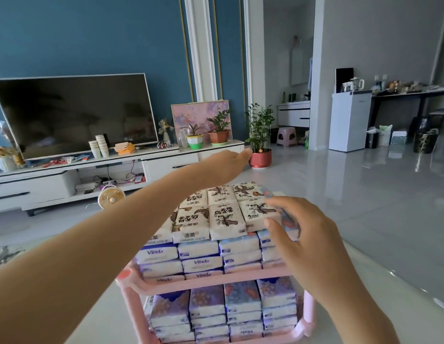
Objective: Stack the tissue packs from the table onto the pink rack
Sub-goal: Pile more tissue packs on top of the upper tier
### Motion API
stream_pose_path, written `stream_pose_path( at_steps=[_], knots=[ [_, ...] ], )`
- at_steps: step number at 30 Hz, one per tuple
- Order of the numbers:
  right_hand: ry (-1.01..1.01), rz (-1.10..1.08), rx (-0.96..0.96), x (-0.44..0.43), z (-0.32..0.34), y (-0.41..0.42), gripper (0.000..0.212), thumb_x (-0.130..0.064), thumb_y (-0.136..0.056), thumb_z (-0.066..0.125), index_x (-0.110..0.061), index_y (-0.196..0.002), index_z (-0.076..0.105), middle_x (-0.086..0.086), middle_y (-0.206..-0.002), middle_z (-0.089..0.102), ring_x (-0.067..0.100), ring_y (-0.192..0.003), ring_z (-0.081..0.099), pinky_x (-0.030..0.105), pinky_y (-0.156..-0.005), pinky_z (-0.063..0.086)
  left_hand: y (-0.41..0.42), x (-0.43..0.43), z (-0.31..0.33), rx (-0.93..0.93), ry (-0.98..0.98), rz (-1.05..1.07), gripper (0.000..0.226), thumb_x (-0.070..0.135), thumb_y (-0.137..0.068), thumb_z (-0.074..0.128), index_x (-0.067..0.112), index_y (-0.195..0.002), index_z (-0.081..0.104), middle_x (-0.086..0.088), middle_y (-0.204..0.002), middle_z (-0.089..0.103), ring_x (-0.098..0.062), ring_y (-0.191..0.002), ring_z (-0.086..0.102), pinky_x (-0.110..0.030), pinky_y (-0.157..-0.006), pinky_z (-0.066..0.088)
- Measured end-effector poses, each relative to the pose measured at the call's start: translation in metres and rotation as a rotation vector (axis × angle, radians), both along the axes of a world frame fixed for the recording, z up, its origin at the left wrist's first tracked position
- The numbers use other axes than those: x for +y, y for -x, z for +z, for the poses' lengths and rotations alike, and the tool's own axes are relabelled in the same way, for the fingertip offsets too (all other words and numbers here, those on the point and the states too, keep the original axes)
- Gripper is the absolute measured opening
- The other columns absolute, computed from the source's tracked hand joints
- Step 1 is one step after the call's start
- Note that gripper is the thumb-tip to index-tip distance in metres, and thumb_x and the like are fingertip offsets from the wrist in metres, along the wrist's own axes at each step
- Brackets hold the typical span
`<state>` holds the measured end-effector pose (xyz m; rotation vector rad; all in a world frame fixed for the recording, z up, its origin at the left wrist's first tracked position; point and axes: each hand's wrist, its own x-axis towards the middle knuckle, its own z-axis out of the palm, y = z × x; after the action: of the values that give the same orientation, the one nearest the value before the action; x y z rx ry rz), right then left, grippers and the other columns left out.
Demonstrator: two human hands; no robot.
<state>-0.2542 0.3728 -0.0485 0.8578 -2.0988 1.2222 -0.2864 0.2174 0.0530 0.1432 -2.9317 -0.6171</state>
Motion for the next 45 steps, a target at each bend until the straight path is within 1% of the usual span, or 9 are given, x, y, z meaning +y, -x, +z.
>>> stream_pose_path(
  at_steps=[5,8,14,21,27,31,38,41,45],
  knots=[
    [0.026,-0.007,-0.008,0.003,0.000,0.006,0.025,-0.030,-0.079,0.050,-0.025,-0.096,0.067,-0.019,-0.086,0.060,-0.002,-0.081,0.057,0.005,-0.069,0.040,0.021,0.002,-0.014,-0.116,0.073,0.005,0.064,0.049,-0.098,0.012,0.009,-0.137,0.043,-0.013,-0.135,0.047,-0.025,-0.124,0.043,-0.032,-0.104,0.028],
    [0.032,-0.003,0.000,0.003,0.001,0.006,0.024,-0.030,-0.079,0.051,-0.023,-0.095,0.069,-0.018,-0.083,0.061,0.001,-0.081,0.059,0.010,-0.068,0.044,0.022,0.002,-0.022,-0.089,0.068,0.034,0.061,0.050,-0.098,0.013,0.008,-0.102,0.056,-0.006,-0.095,0.052,-0.021,-0.092,0.049,-0.026,-0.080,0.034],
    [0.015,0.009,-0.007,0.000,0.005,0.005,0.011,-0.015,-0.084,0.061,-0.020,-0.090,0.068,-0.013,-0.082,0.061,0.008,-0.080,0.060,0.017,-0.071,0.046,0.022,0.001,-0.027,-0.037,0.144,0.033,0.061,0.049,-0.098,0.013,0.010,-0.064,0.044,-0.004,-0.063,0.044,-0.013,-0.059,0.042,-0.025,-0.057,0.033],
    [-0.024,0.035,-0.031,0.002,0.004,0.000,0.027,-0.036,-0.080,0.055,-0.028,-0.105,0.062,-0.019,-0.099,0.058,0.004,-0.095,0.053,0.015,-0.083,0.040,0.016,-0.012,-0.023,-0.040,0.072,0.028,0.048,0.053,-0.096,0.015,0.015,-0.094,0.045,-0.003,-0.097,0.048,-0.018,-0.085,0.047,-0.026,-0.076,0.035],
    [-0.143,0.069,0.017,-0.006,0.006,-0.008,0.055,-0.058,-0.073,0.050,-0.032,-0.121,0.053,-0.027,-0.114,0.043,-0.014,-0.107,0.030,0.000,-0.091,0.022,-0.002,-0.051,-0.027,-0.042,0.073,0.140,0.052,0.053,-0.096,0.017,0.013,-0.095,0.050,-0.004,-0.094,0.053,-0.019,-0.085,0.050,-0.028,-0.082,0.034],
    [-0.189,0.052,0.024,-0.014,0.004,-0.010,0.073,-0.072,-0.068,0.037,-0.030,-0.128,0.048,-0.021,-0.130,0.042,-0.010,-0.120,0.026,0.005,-0.098,0.015,-0.011,-0.058,-0.030,-0.048,0.008,0.140,0.060,0.052,-0.096,0.018,0.016,-0.127,0.055,-0.008,-0.122,0.056,-0.022,-0.109,0.051,-0.030,-0.092,0.034],
    [-0.178,0.031,0.020,-0.017,0.005,-0.008,0.044,-0.044,-0.082,0.060,-0.024,-0.121,0.055,-0.017,-0.119,0.048,-0.006,-0.111,0.035,0.008,-0.088,0.024,-0.009,-0.053,-0.037,-0.055,0.024,0.173,0.040,0.051,-0.097,0.016,0.020,-0.084,0.037,0.003,-0.072,0.041,-0.008,-0.062,0.038,-0.017,-0.058,0.029],
    [-0.181,0.024,0.033,-0.019,0.004,-0.008,0.042,-0.042,-0.082,0.061,-0.023,-0.119,0.056,-0.015,-0.117,0.050,-0.003,-0.113,0.038,0.009,-0.087,0.024,-0.011,-0.052,-0.037,-0.036,0.027,0.147,0.043,0.050,-0.098,0.017,0.018,-0.086,0.044,-0.001,-0.079,0.049,-0.014,-0.072,0.045,-0.025,-0.066,0.037],
    [-0.168,0.034,0.050,-0.019,0.007,-0.010,0.049,-0.047,-0.080,0.057,-0.024,-0.124,0.053,-0.017,-0.123,0.048,-0.005,-0.115,0.035,0.011,-0.095,0.022,-0.021,-0.067,-0.016,0.111,-0.160,0.097,0.049,0.042,-0.100,0.021,0.012,-0.122,0.054,-0.009,-0.121,0.055,-0.022,-0.115,0.049,-0.040,-0.109,0.030]
  ],
)
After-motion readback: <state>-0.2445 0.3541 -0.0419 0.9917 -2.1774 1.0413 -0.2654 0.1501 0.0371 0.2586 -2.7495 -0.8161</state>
